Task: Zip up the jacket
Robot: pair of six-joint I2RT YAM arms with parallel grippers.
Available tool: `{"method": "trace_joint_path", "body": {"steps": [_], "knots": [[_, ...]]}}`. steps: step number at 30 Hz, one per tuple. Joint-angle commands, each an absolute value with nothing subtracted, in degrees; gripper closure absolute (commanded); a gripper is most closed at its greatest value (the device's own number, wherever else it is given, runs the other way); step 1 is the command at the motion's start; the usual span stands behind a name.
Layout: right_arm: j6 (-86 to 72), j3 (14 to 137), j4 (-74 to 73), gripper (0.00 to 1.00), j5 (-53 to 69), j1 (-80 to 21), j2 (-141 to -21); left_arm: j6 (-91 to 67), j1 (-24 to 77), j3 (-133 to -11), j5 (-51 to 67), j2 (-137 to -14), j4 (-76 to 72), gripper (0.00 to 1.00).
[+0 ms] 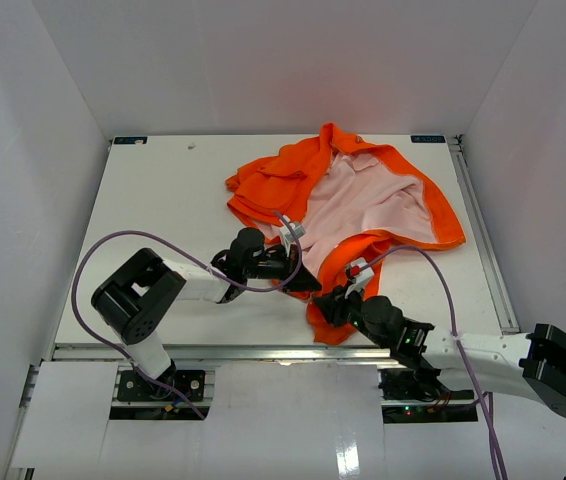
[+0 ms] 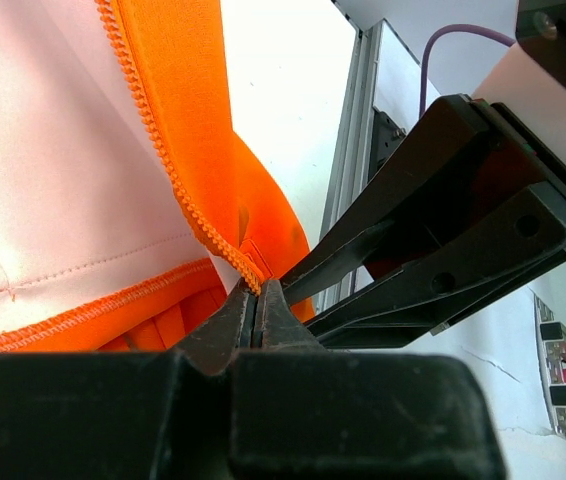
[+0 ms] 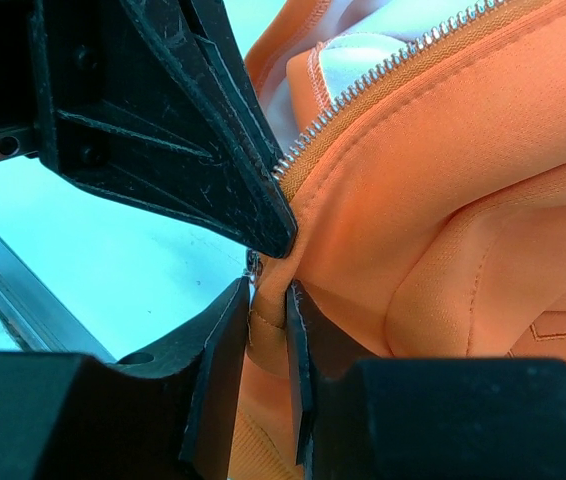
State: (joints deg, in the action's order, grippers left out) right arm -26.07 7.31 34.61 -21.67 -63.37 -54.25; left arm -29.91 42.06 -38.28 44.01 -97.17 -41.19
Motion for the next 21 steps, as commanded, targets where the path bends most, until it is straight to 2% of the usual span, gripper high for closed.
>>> {"method": "trace_joint_path", "body": {"steps": [1, 11, 16, 21], "knots": [[-25.4, 9.4, 35.5, 0.74, -20.8, -63.6, -55.8, -28.2, 42.5, -39.5, 42.3, -93.7, -41.3, 1.0], [-25.2, 11.4, 32.4, 0.74, -23.0, -63.6, -57.8, -27.3, 42.8, -40.2, 41.2, -93.0, -38.7, 1.0], [-25.0, 13.4, 31.1, 0.92, -23.1, -63.7, -61.2, -26.9, 42.9, -40.5, 40.5, -91.9, -37.4, 1.0], [-24.0, 13.7, 33.2, 0.92, -23.8, -63.6, -64.1, -25.9, 42.9, -41.6, 38.5, -90.2, -34.3, 0.99]]}}
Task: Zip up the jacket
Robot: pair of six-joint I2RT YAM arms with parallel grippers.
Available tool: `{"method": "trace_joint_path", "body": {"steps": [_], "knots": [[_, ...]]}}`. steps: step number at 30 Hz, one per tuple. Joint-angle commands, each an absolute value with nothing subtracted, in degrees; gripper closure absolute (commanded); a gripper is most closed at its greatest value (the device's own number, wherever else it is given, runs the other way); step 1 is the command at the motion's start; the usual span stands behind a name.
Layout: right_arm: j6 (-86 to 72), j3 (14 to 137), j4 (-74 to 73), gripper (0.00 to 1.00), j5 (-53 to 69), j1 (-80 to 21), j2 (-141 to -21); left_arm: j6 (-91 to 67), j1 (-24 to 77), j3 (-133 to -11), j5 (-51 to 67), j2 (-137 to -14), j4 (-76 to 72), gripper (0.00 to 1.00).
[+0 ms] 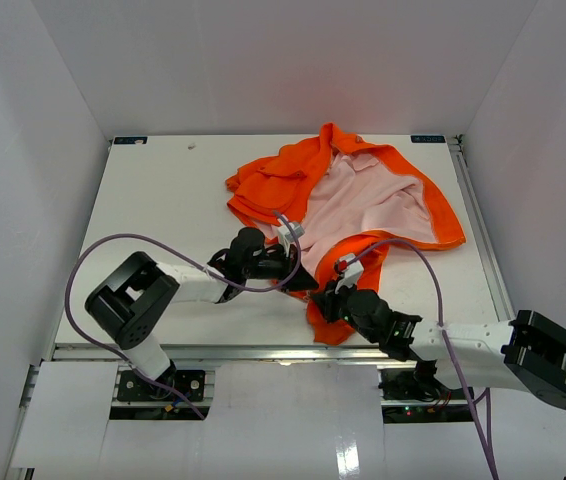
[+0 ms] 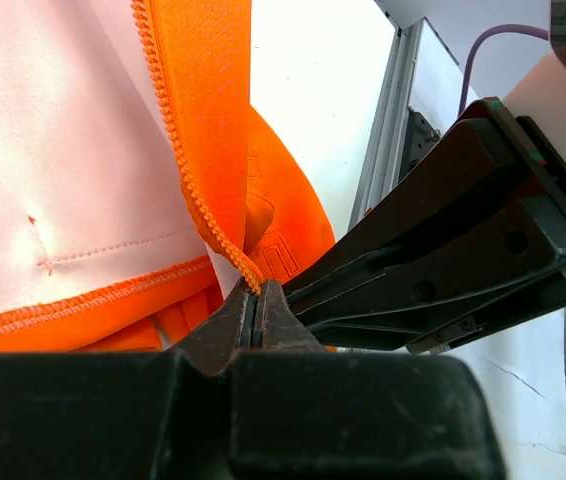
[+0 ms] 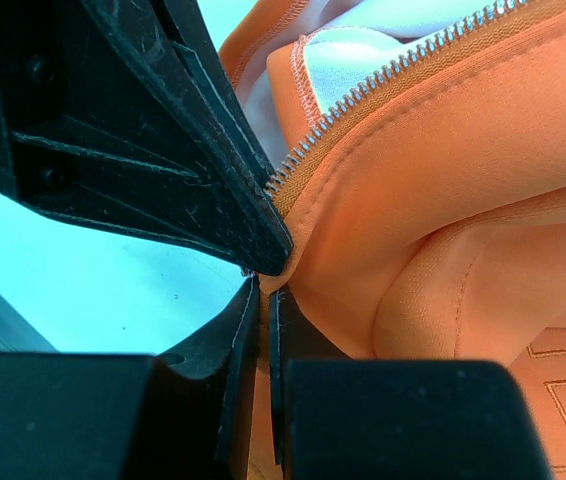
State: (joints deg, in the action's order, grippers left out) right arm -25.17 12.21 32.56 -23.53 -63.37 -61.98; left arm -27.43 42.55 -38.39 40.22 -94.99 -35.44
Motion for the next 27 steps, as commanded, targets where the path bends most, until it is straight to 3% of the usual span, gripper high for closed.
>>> {"method": "trace_joint_path", "body": {"steps": [1, 3, 6, 10, 19, 27], "knots": [[-23.5, 13.1, 34.9, 0.92, -23.8, -63.6, -64.5, -25.7, 42.8, -41.9, 37.8, -89.9, -33.4, 0.97], [-22.3, 11.3, 39.4, 0.92, -23.6, -63.6, -65.0, -25.4, 42.9, -42.3, 36.5, -89.0, -31.8, 0.86], [-21.3, 9.3, 43.1, 0.92, -24.1, -63.6, -64.2, -25.1, 42.8, -42.5, 34.0, -86.8, -30.0, 0.58], [-21.8, 7.5, 42.5, 0.92, -25.1, -63.7, -59.9, -23.0, 42.6, -45.6, 23.7, -83.3, -20.2, 0.45], [-22.9, 0.5, 42.2, 0.92, -24.9, -63.6, -47.5, -20.2, 38.6, -55.0, 6.0, -79.5, -3.6, 0.34], [-22.6, -2.4, 38.7, 0.92, -28.0, -63.6, -38.2, -18.3, 28.0, -67.5, 4.7, -90.8, 4.2, 0.34]]}}
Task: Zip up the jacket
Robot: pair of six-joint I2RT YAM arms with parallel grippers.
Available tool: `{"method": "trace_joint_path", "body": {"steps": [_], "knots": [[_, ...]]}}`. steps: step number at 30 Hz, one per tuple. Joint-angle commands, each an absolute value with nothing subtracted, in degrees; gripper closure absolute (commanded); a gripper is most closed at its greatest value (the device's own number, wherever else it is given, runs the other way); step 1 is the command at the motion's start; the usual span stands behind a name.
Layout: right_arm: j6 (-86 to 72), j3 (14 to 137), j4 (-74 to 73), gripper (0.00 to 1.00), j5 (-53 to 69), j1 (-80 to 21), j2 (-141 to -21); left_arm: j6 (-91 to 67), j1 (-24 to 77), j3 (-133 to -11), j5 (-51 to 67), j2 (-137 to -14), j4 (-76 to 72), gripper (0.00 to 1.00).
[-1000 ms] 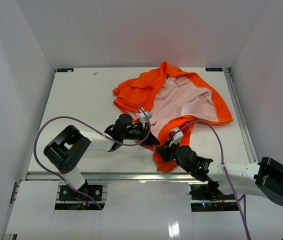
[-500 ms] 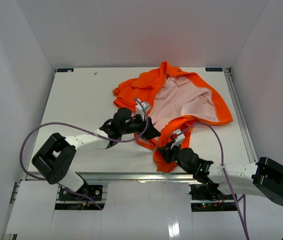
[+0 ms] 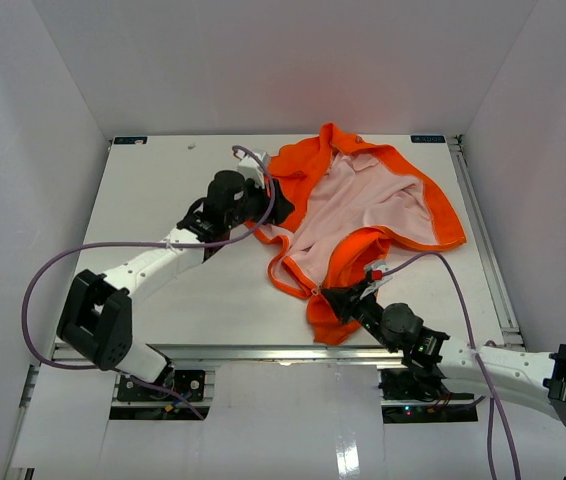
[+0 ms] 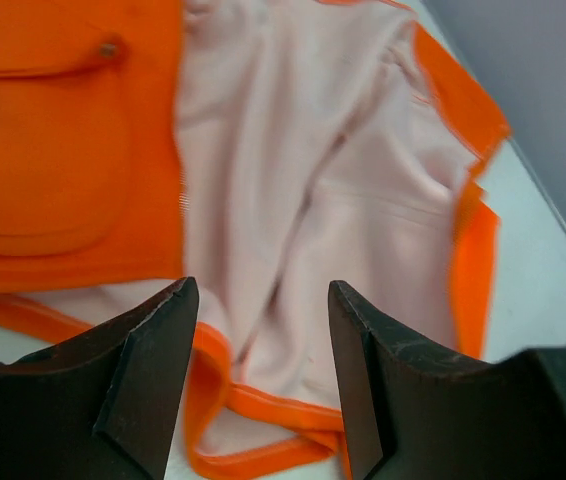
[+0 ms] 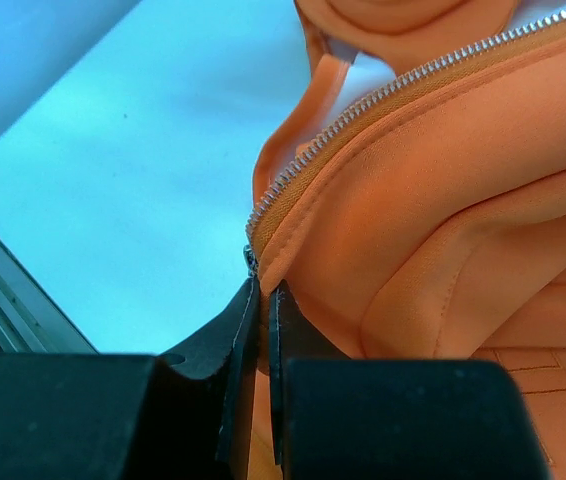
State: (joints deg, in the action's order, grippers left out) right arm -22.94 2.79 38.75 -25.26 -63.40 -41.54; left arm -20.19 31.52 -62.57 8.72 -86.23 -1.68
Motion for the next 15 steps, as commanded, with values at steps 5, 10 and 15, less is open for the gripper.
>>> {"method": "trace_joint_path", "body": {"steps": [5, 10, 15], "knots": [[-22.5, -2.9, 37.6, 0.92, -28.2, -63.7, -35.9, -12.8, 26.6, -74.3, 8.9, -99.2, 3.9, 0.35], [-22.8, -4.2, 38.0, 0.92, -29.6, -63.6, -34.7, -7.8, 27.2, -79.1, 16.5, -106.1, 6.2, 0.37], [-22.9, -4.7, 37.4, 0.92, -30.7, -63.6, -33.1, -7.2, 30.4, -75.5, 14.3, -107.6, 8.8, 0.38]]}}
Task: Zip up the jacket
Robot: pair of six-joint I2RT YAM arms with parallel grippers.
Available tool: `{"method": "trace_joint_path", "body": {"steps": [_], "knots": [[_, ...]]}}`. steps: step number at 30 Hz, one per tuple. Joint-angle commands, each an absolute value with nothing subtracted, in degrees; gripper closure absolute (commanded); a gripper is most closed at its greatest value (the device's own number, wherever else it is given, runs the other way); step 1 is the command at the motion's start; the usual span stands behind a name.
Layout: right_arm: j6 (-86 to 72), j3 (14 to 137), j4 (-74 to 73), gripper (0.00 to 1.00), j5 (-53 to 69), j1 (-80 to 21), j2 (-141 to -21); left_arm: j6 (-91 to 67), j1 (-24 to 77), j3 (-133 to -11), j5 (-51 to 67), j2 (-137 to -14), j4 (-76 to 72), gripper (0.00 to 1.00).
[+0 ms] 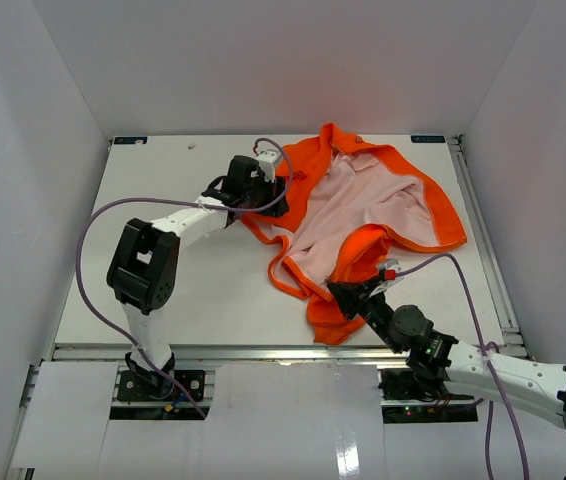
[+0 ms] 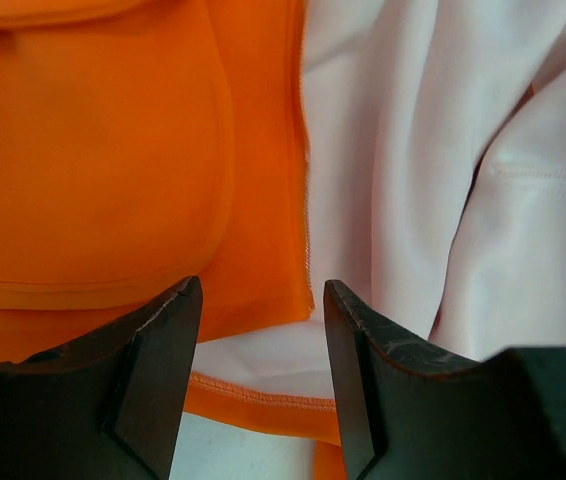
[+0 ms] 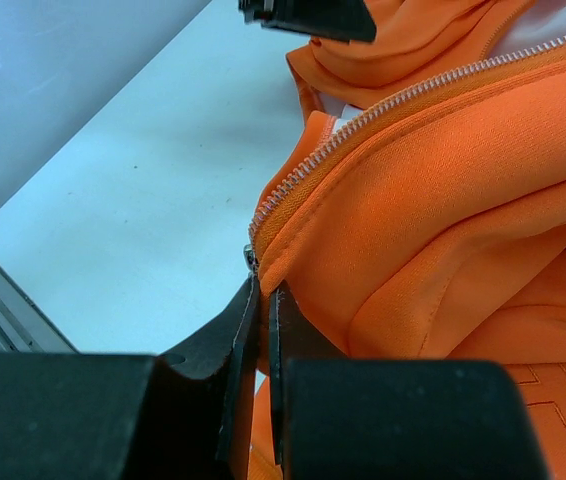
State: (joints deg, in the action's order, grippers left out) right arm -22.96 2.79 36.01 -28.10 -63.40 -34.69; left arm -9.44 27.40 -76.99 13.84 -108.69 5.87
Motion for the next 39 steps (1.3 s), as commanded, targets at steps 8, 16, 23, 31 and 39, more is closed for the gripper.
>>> {"method": "trace_joint_path", "body": {"steps": [8, 16, 23, 31, 39], "knots": [[-23.4, -4.5, 37.1, 0.92, -29.5, -63.7, -32.7, -16.5, 32.8, -58.9, -1.8, -106.0, 4.0, 0.44], [-23.5, -4.0, 36.6, 0.92, -29.8, -63.7, -33.0, -18.3, 32.8, -56.5, -5.9, -96.4, 1.5, 0.38], [-23.4, -4.4, 36.5, 0.92, -29.7, -63.7, -32.3, -15.3, 32.9, -63.6, -6.9, -98.1, 5.8, 0.31], [-23.5, -4.5, 36.7, 0.92, -29.0, -63.7, -32.3, -27.9, 30.4, -64.2, -7.6, -99.2, 8.0, 0.3], [-23.5, -5.2, 35.4, 0.92, -29.1, -63.7, -29.1, -36.9, 24.1, -59.5, -0.5, -98.6, 1.1, 0.32]]}}
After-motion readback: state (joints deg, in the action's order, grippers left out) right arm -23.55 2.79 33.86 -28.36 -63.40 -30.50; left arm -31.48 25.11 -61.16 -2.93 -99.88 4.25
